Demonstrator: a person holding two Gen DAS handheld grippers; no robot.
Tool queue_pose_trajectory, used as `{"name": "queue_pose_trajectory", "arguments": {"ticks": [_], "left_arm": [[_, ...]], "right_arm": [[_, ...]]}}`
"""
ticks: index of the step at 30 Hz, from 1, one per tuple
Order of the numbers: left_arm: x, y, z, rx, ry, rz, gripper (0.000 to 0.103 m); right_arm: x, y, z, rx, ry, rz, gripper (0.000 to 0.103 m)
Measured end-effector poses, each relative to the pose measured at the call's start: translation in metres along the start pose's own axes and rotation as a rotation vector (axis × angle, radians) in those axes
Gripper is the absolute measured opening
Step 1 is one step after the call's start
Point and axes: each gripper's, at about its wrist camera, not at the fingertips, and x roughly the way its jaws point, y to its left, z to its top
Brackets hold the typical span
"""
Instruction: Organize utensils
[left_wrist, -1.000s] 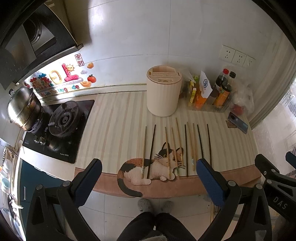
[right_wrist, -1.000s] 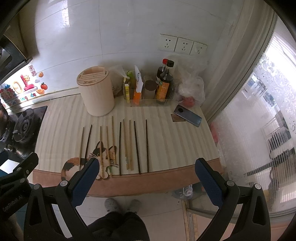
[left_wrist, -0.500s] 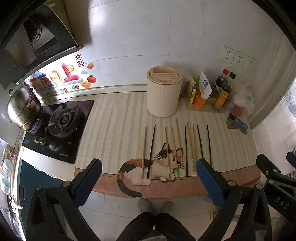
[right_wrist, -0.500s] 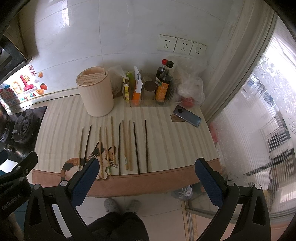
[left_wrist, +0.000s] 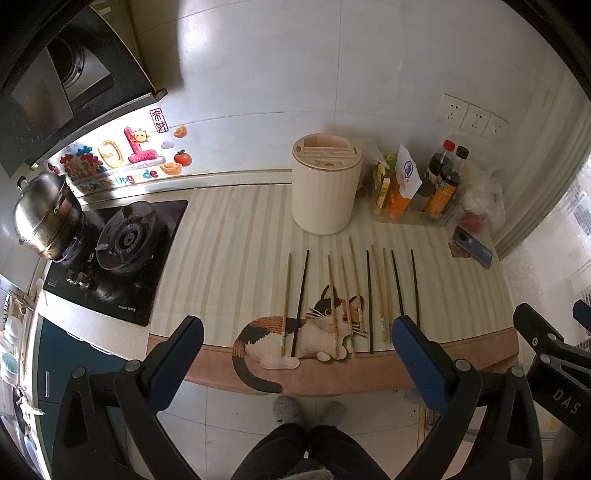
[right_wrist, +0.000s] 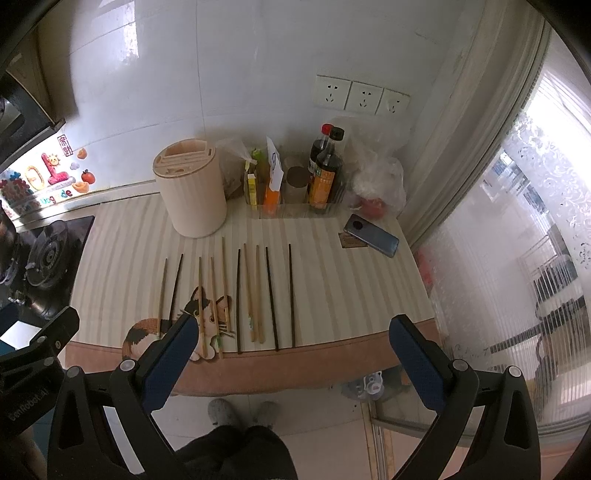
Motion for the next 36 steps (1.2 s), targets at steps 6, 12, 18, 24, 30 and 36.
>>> {"name": "queue_pose_trajectory", "arguments": {"ticks": [6,12,18,24,30,36], "left_arm": [[0.0,-0.001,0.0,-0.002,0.0,0.001,0.103],[-0.001,-0.002,0.003,-0.002,-0.006,-0.001,0.103],[-0.003,-0.006,0.004,-0.002,-0.013,-0.001,0.103],[-0.003,-0.004,0.002,-0.003,-0.012,-0.002,0.103],[-0.004,-0.004,0.0,-0.004,-0.015,-0.003,0.103],[0.005,-0.01,0.011,0.025,-0.137,0.07,0.103]], "right_arm": [[-0.002,0.0,0.0,0.0,-0.003,-0.001,0.103],[-0.002,0.0,0.0,-0.001,-0.005,0.0,0.103],[-0.006,0.001,0.001,0.001,-0.012,-0.002,0.103],[-0.006,0.001,0.001,-0.001,-0.013,-0.002,0.103],[-0.007,0.0,0.001,0.001,-0.015,-0.001,0.103],[-0.006,-0.002,0.005,0.022,-0.028,0.005,0.103]]}}
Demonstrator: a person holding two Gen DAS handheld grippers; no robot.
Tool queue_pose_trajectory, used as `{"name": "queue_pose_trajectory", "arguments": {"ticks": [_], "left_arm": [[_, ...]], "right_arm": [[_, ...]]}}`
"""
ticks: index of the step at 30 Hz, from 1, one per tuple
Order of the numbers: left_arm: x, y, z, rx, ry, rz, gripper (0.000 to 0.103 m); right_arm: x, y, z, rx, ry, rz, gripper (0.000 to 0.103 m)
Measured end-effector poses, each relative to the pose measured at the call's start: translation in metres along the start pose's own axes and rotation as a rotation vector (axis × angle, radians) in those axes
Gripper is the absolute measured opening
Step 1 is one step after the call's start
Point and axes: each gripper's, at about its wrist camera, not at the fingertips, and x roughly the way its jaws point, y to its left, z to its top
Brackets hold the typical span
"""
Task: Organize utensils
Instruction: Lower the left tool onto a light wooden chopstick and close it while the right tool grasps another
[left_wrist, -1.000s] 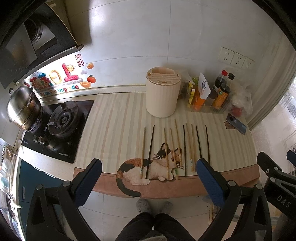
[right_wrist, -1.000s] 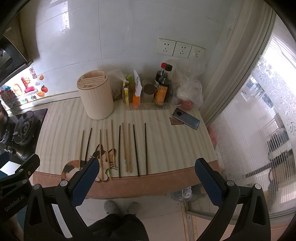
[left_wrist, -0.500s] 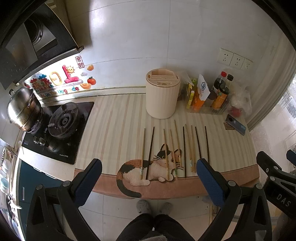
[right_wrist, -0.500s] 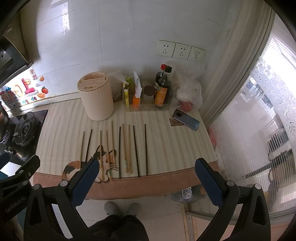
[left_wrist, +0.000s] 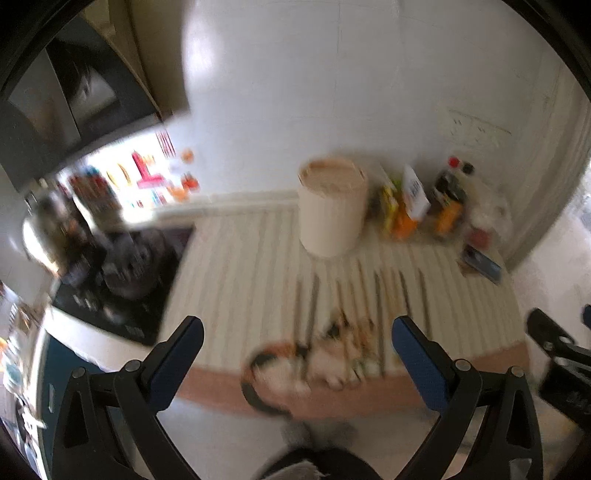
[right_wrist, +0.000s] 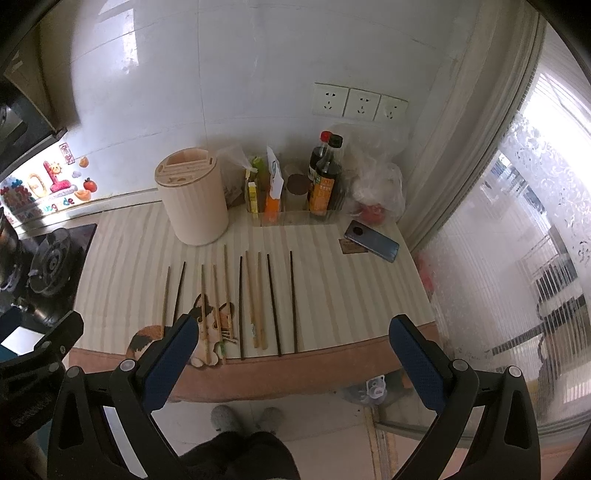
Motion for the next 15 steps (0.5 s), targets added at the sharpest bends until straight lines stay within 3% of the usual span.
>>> {"name": "queue_pose_trajectory", "arguments": {"ticks": [5,9,11,15], "left_arm": [[0.048,0.001,0.01,-0.005,-0.02,0.045,0.103],[0.091,0.012,-0.001,-0.019,0.008,0.104,0.103],[0.125,0.017,-0.009,-0.021,0.062,0.13,0.103],[0.186,0.033,-0.029,-0.036,0.199,0.134,0.103]], "right_arm": [[0.027,-0.007,0.004,0.054,-0.047,0.051,0.103],[0.077,-0.01,0.007,0.071,-0.008,0.065,0.103],[0.103,-0.005,0.006,0.062,0.025,0.074,0.099],[0.166,0.011,0.002,0.025,0.112,0.08,0.08]]}}
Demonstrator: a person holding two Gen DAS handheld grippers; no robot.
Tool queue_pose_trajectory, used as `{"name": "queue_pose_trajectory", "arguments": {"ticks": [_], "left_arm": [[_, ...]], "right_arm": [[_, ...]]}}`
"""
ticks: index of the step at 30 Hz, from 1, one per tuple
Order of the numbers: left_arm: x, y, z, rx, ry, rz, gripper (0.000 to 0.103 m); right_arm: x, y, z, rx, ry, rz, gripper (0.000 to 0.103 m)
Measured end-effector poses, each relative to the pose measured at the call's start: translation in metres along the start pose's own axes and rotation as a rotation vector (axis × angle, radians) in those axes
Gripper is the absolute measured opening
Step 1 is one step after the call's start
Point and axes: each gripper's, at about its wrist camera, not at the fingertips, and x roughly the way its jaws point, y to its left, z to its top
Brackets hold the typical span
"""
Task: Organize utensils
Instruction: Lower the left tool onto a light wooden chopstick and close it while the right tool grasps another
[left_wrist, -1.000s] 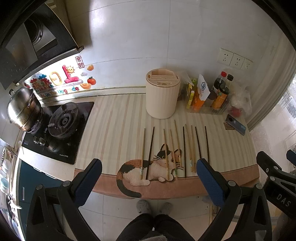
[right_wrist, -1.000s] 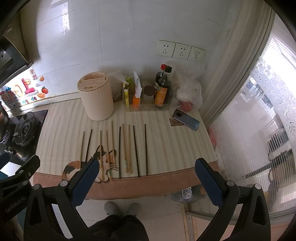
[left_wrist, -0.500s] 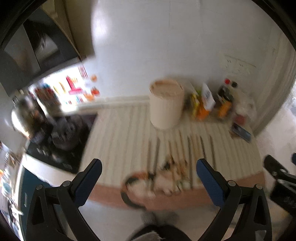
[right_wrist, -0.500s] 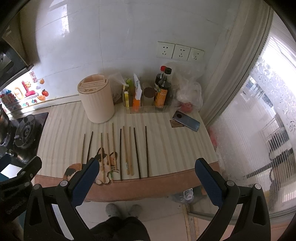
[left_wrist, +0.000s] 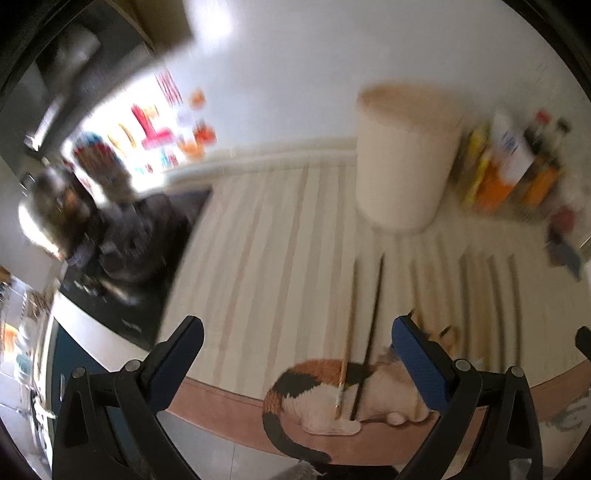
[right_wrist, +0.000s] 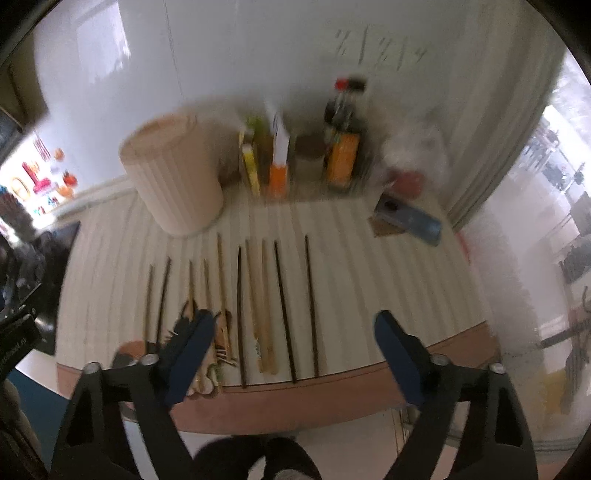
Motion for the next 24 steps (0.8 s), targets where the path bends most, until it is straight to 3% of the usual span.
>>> {"name": "queue_pose_trajectory", "arguments": {"ticks": [4,6,8,10,15,18,20,24], "left_arm": [[0.079,0.001,-0.005,-0.006,0.178,-0.083,0.095],[0.103,-0.003,-0.006,0.007,0.226,-0.106,0.086],[0.129,-0.009,-0.007,0.024,0.286,-0.141,0.068],[0.152,-0.017,-0.009,0.045,0.332,-0.166,0.057],[0.174,-0.025,-0.01,0.058,0.37,-0.194,0.038],[0.174,-0.024,-0.009,0.046,0.342,-0.213,0.026],[0.173,-0.023,-0.01,0.048,0.334,-0.211,0.006],[0.173,-0.022,-0.008,0.041,0.338,-0.211,0.005]], "right_arm": [[0.063,0.012,-0.004,-0.016,0.112,0.033,0.059],[0.092,0.016,-0.006,-0.014,0.151,0.05,0.05],[0.114,0.017,-0.007,0.001,0.185,0.06,0.043],[0.14,0.015,-0.007,0.04,0.231,0.081,0.036],[0.191,0.011,0.001,0.094,0.316,0.109,0.034],[0.209,0.017,0.008,0.085,0.337,0.102,0.034],[0.22,0.02,0.013,0.074,0.351,0.103,0.034],[0.245,0.032,0.019,0.037,0.387,0.08,0.034]]}}
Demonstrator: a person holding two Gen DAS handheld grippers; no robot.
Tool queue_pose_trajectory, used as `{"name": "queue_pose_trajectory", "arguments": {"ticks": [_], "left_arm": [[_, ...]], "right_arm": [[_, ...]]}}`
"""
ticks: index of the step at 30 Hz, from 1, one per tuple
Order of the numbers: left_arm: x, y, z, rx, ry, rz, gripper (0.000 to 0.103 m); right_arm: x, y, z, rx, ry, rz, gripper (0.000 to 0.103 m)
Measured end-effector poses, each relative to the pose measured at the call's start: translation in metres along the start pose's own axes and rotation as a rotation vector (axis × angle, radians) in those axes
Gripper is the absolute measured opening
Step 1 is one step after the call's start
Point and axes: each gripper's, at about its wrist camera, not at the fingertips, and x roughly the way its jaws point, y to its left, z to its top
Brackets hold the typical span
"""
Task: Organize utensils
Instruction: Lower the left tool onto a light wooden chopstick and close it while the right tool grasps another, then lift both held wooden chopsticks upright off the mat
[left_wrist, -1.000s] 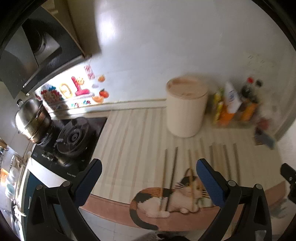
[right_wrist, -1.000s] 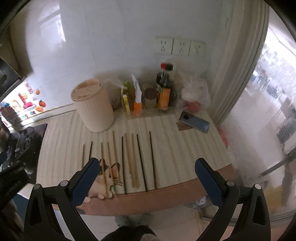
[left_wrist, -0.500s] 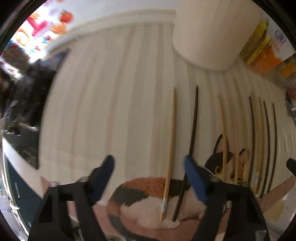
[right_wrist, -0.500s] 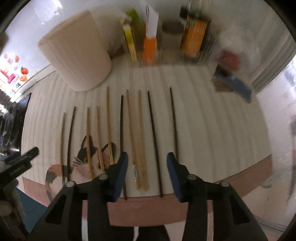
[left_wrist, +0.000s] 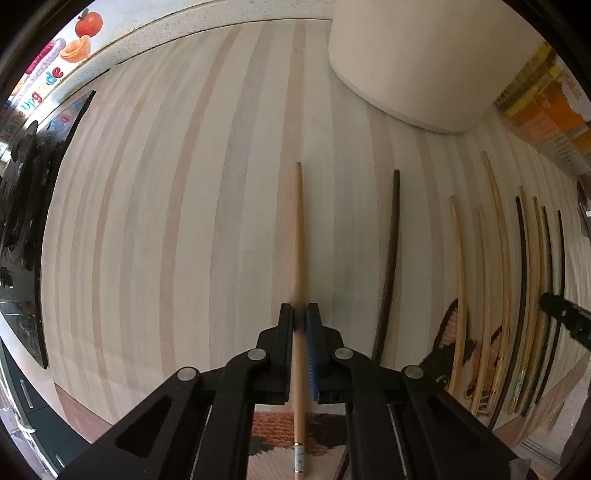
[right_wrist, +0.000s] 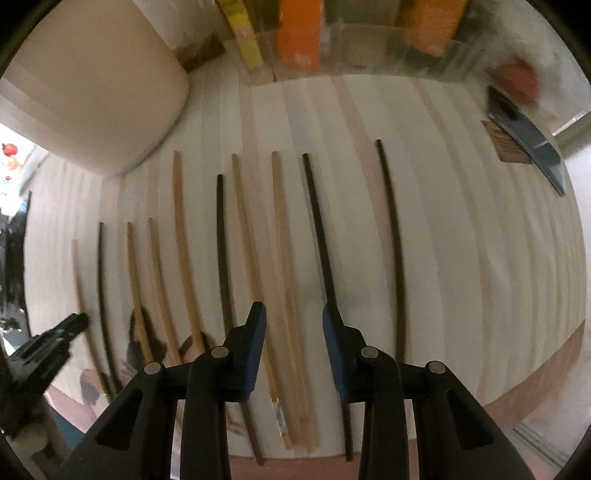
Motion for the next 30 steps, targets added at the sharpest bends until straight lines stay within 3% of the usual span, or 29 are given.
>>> {"name": "queue_pose_trajectory", "arguments": {"ticks": [3,4,7,10,16,25,30], "left_arm": [[-0.001,0.008,0.001,-0.012,0.013,-0.012,0.004],[-0.001,0.014,0.002,-0.016,0.021,-0.015,0.004],[-0.003,0.032,0.016,-0.024,0.05,-0.047,0.004],[-0.004,0.052,0.02,-0.015,0.072,-0.088,0.005],[-0.004,0.076,0.015,0.037,0.114,-0.151,0.015],[-0.007,0.067,0.009,0.112,0.144,-0.062,0.016],[-0.007,0.024,0.013,0.127,0.11,-0.011,0.011]], "right_arm": [[0.014,0.006,0.006,-0.012,0.036,-0.022,0.03],[0.016,0.009,0.006,-0.019,0.039,-0.045,0.019],[0.02,0.021,0.006,-0.042,0.039,-0.083,0.008],[0.023,0.026,-0.001,-0.043,0.084,-0.075,0.008],[0.031,0.032,-0.011,-0.035,0.133,-0.101,0.008],[0.054,0.042,0.027,-0.035,0.247,-0.126,0.008],[0.061,0.039,0.043,-0.07,0.281,-0.148,0.01]]}}
